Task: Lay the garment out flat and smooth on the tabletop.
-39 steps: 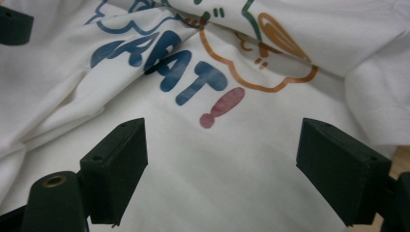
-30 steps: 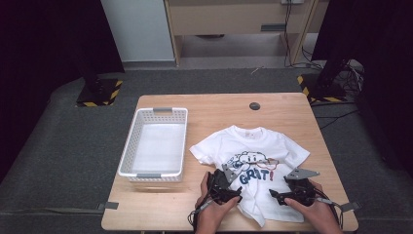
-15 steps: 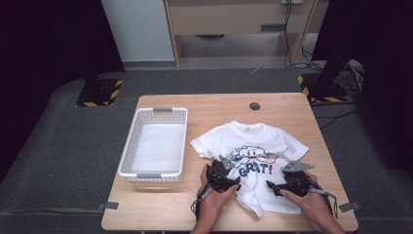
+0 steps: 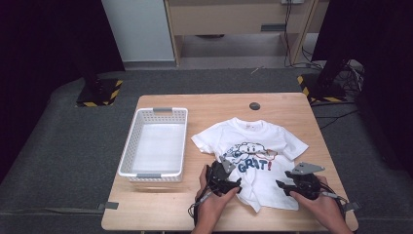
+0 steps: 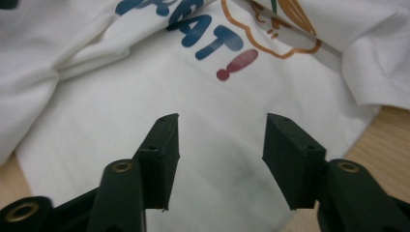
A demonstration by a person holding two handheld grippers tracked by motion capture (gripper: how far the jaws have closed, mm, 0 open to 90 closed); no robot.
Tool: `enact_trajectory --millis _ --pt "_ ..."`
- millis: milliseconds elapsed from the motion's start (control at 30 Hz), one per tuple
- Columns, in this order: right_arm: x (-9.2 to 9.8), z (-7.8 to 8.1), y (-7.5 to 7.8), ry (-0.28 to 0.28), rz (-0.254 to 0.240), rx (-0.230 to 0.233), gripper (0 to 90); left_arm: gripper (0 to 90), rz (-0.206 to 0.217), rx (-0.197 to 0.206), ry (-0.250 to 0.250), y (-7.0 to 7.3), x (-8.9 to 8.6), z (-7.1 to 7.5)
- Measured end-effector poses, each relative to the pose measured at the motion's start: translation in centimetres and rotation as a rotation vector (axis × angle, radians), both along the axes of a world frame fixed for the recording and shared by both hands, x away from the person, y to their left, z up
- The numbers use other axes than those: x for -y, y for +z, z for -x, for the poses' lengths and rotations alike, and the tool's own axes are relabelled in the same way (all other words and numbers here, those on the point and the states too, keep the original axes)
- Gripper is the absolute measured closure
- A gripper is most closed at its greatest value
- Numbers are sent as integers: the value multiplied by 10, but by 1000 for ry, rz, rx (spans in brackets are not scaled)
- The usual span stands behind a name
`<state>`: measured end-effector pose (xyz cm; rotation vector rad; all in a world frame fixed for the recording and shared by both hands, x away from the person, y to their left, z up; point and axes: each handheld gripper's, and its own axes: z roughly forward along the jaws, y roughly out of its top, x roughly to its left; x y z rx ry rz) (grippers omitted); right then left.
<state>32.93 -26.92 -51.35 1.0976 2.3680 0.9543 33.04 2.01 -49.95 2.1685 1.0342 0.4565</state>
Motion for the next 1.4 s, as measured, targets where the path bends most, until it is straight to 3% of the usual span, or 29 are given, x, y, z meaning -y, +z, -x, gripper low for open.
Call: enact_trajectory --millis 67,167,233,333,433,600,667,733,867,1000,1100,1167,1333,1400 --pt "7 5 0 -4 22 12 564 146 21 -5 -34 1 4 13" --pt "18 1 -3 -63 -4 9 685 148 21 -11 -87 -4 15 28" --pt "24 -6 -6 -101 -13 8 703 148 33 -11 -105 -7 21 34" --pt "29 -19 -8 -146 6 21 657 147 32 1 -117 -8 28 35" --pt "34 -33 -4 -190 -20 48 564 147 23 -13 -126 -15 33 34" --pt "47 -58 1 -279 -68 73 591 151 11 -17 -125 -22 34 31" --pt "51 -67 2 -292 -44 76 599 152 13 -10 -118 -23 31 28" --pt "53 -76 1 -290 15 87 613 154 22 -6 -109 -25 29 26" --pt "57 -94 -3 -318 11 66 576 153 45 -9 -103 -29 27 21" --pt "58 -111 -11 -335 12 44 506 157 43 -23 -119 -30 27 18" --pt "57 -117 -17 -346 10 28 503 159 44 -34 -126 -34 26 18" --pt "57 -118 -17 -347 -6 26 534 159 46 -35 -127 -34 25 18" --pt "58 -119 -16 -317 -9 9 770 162 37 -38 -130 -33 21 19" --pt "60 -123 -14 -317 -7 -4 805 163 31 -44 -131 -33 18 20"
